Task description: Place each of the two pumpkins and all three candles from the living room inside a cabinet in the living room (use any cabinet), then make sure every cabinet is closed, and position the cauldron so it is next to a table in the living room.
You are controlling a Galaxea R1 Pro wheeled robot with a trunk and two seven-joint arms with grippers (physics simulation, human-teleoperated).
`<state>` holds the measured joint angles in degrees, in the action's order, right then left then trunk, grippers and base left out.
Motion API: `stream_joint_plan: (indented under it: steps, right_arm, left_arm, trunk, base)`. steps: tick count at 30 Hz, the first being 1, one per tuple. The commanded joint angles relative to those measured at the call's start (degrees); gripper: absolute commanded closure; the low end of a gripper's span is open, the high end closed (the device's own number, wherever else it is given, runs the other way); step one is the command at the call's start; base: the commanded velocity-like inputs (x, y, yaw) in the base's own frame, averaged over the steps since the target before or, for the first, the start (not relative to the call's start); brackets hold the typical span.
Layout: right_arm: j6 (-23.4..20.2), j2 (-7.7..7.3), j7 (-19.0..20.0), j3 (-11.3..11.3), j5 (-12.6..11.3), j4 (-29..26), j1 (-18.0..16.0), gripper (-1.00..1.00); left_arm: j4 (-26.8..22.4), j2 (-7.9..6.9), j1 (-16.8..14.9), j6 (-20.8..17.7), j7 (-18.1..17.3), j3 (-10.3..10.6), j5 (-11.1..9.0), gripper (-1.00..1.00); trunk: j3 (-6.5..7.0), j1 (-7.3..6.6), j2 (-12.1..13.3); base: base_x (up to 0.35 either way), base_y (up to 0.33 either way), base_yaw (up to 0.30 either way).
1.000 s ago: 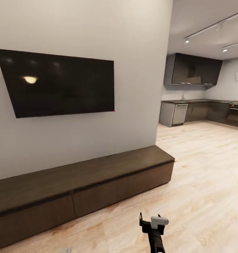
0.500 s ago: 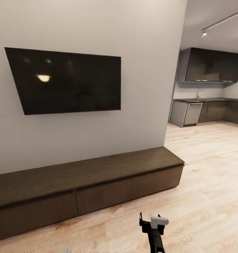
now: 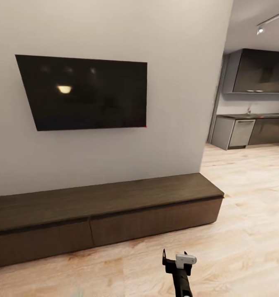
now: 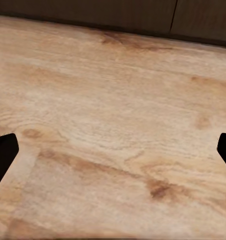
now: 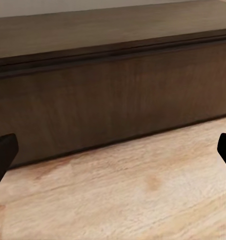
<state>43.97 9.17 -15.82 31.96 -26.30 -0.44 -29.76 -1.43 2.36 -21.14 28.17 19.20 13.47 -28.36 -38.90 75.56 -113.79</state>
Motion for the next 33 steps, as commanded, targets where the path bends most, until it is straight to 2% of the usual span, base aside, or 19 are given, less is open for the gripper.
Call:
stream_joint_plan:
  steps: [1,21,33]
  right_arm:
    - [0.1,0.07,-0.4,0.5,-0.2,0.0,0.0,-1.00]
    - [0.1,0.33,-0.3,0.5,-0.1,0.0,0.0,-1.00]
    - [0.1,0.32,-0.3,0.4,0.0,0.0,0.0,-1.00]
  left_arm:
    - [0.0,0.02,0.0,0.1,0.3,0.5,-0.3,-1.00]
    - [0.0,0.03,0.0,0.2,0.3,0.5,-0.3,-1.00]
    - [0.0,0.01,0.0,0.1,0.3,0.5,-0.3,-1.00]
  trunk:
    - [-0.13,0.00,0.0]
    - [-1.53,0.00,0.0]
    - [-2.36,0.00,0.0]
  base:
    - [0.113,-0.218,0.184]
    - [0.126,-0.262,0.189]
    - [0.008,-0.049,0.191]
